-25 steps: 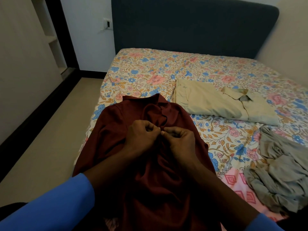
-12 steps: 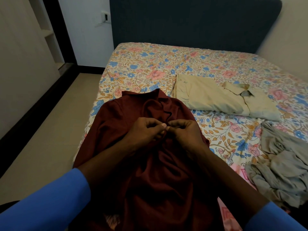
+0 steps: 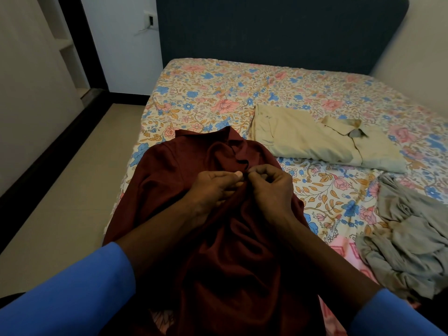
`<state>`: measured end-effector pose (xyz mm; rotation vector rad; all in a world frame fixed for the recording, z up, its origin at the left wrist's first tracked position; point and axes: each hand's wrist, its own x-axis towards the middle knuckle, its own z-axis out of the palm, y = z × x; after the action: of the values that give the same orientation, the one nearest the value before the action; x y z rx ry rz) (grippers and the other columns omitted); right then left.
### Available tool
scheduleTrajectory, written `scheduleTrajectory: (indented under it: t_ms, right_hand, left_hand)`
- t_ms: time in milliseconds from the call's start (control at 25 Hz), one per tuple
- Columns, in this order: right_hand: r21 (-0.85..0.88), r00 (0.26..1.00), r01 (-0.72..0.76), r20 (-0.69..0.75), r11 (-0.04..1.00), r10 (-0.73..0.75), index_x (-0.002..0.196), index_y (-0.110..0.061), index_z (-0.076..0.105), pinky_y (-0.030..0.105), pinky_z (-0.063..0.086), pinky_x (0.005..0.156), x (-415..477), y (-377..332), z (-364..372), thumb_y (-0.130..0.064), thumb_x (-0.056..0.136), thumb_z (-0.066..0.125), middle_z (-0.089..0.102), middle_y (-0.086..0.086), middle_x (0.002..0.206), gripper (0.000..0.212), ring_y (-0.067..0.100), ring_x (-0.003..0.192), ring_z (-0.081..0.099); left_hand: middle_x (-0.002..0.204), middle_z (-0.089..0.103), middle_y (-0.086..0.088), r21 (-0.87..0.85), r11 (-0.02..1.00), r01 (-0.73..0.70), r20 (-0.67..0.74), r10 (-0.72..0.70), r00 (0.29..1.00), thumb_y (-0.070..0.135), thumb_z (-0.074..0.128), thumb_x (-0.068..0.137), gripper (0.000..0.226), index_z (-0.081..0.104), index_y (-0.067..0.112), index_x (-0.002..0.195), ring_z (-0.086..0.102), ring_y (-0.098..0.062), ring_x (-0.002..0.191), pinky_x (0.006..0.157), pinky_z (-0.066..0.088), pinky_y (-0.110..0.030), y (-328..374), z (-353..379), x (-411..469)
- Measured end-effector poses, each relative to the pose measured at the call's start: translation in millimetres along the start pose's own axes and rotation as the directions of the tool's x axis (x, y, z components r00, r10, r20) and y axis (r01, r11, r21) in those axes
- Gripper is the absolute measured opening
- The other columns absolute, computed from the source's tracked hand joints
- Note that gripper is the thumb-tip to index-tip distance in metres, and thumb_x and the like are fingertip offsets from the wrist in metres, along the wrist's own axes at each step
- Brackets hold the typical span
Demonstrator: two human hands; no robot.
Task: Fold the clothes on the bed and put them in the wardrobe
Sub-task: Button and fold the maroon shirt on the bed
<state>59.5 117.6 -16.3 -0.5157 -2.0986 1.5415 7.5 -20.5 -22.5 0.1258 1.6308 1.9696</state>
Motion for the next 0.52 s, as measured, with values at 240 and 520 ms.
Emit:
scheduleTrajectory:
  t_ms: [240,520]
  right_hand:
    - [-0.012,0.979,0.09,0.184,0.996,-0.087,0.105,-0.024,0.08,0.025,0.061,0.08,-12,-6,0,-0.016,0.099,0.061,0.079,-0.009,0.091,0.022,0.006,0.088,0.074]
    - [0.067,0.939,-0.09,0.339,0.994,0.062,0.096,-0.009,0.077,0.053,0.06,0.091,8,-2,-9,-0.025,0.101,0.065,0.078,0.012,0.089,0.021,0.035,0.091,0.075]
  left_hand:
    - [0.09,0.078,-0.008,-0.02,0.997,-0.078,-0.132,0.075,0.988,0.024,0.076,0.092,0.014,0.075,0.01,0.095,0.074,-0.014,0.074,0.064,0.057,-0.022,-3,-5,2]
    - [0.086,0.073,-0.01,0.166,0.97,-0.175,-0.055,0.186,0.981,0.018,0.071,0.096,0.01,0.069,0.008,0.095,0.072,-0.015,0.072,0.066,0.06,-0.026,0,-5,4]
